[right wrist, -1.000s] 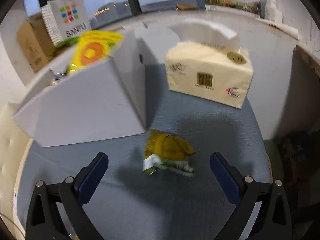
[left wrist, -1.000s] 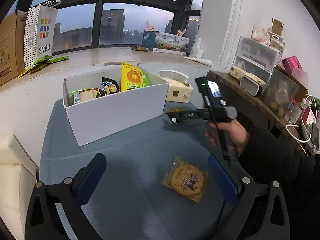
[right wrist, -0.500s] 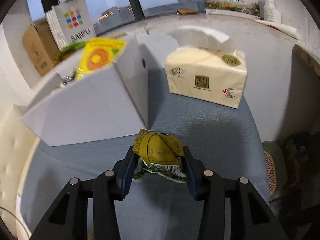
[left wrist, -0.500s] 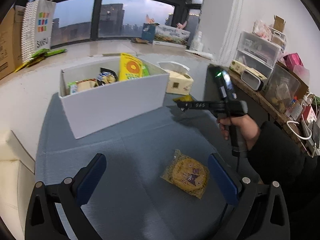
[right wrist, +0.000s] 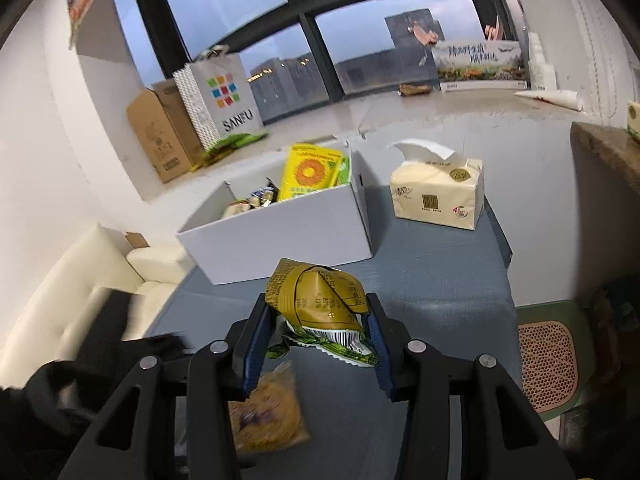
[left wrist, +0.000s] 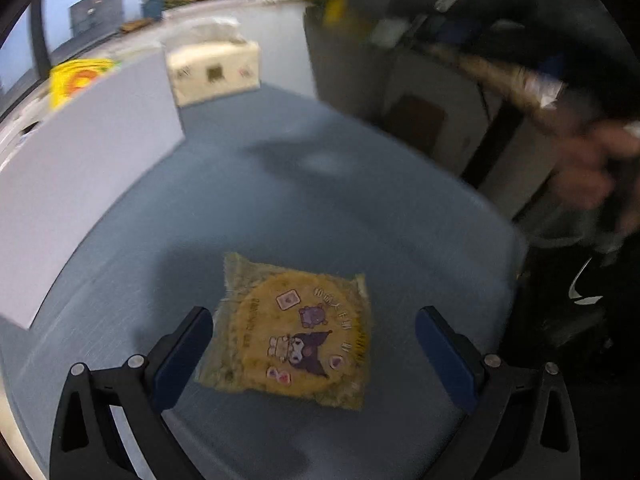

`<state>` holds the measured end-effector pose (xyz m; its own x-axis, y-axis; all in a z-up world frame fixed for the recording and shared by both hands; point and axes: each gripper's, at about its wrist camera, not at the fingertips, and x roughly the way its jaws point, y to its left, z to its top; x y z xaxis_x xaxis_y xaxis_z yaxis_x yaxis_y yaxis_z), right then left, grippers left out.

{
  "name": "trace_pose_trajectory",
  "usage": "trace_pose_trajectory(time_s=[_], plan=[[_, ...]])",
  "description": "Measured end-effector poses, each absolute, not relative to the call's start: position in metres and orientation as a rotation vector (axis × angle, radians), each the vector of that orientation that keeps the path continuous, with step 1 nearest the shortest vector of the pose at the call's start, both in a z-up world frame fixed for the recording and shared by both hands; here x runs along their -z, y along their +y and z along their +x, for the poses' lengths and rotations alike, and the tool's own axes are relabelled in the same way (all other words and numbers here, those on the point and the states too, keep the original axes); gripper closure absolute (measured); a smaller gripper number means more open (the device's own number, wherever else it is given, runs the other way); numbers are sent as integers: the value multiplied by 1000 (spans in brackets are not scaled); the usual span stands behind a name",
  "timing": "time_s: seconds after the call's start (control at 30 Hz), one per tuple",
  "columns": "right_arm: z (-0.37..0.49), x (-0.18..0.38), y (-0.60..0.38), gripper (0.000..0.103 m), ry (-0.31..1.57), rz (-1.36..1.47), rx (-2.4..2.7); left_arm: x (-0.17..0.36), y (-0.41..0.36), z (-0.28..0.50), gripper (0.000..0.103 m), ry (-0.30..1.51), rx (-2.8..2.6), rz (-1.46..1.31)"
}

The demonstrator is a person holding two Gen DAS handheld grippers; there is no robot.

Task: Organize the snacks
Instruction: 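Grasp the round cookie packet with the left gripper while the right holds its packet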

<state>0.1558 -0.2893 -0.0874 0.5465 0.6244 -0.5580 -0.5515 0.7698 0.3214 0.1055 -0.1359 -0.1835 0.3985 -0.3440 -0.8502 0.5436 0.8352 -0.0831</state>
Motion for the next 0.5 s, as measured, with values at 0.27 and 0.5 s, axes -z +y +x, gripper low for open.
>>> trace_pose_trajectory(time_s=[0.27,0.5], plan=[[127,68,-305,54,648,88,-701,201,-136,115,30,1059,489,267],[124,70,-292,54,650,76,-723,176,-102,105,85,978,486,140]])
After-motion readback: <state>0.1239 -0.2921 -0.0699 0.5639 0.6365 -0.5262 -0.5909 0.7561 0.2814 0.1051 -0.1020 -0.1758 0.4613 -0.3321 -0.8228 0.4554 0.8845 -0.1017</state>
